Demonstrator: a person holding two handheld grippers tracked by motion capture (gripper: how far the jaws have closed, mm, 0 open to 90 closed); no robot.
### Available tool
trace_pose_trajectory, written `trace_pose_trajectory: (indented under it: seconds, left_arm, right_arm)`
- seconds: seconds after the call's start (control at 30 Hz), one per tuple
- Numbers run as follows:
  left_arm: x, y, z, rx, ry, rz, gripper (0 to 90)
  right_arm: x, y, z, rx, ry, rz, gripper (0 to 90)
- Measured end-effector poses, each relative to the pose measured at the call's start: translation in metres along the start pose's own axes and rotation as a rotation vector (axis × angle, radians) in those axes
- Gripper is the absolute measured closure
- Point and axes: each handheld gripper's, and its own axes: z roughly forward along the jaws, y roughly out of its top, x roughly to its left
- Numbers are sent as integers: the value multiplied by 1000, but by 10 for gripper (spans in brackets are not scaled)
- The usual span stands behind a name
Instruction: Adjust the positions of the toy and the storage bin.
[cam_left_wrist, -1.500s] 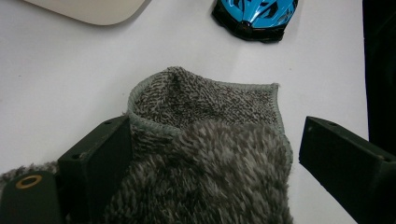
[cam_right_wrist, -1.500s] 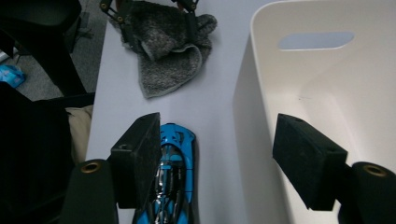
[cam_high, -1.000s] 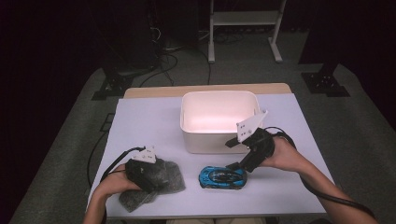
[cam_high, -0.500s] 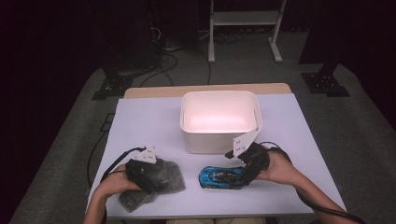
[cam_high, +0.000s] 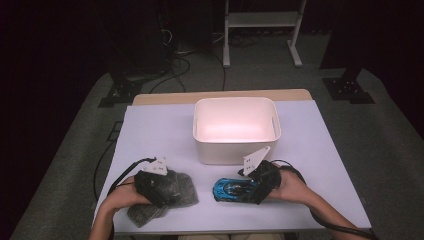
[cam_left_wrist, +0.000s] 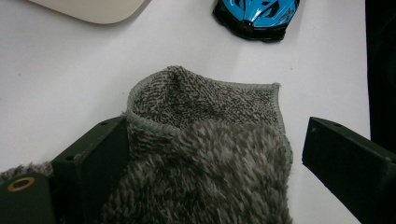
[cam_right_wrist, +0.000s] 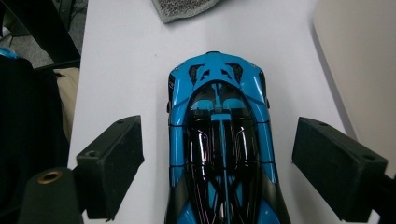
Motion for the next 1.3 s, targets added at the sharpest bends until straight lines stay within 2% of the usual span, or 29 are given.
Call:
trace_pose_trajectory:
  seconds: [0.9, 1.3]
  left_arm:
    - [-1, 0, 0, 5, -6, 1, 67]
    - [-1, -1, 0, 5, -9, 3, 68]
  right_arm:
    - [-3, -4, 27, 43, -18, -4, 142]
    - [-2, -8, 29, 45, -26, 13, 142]
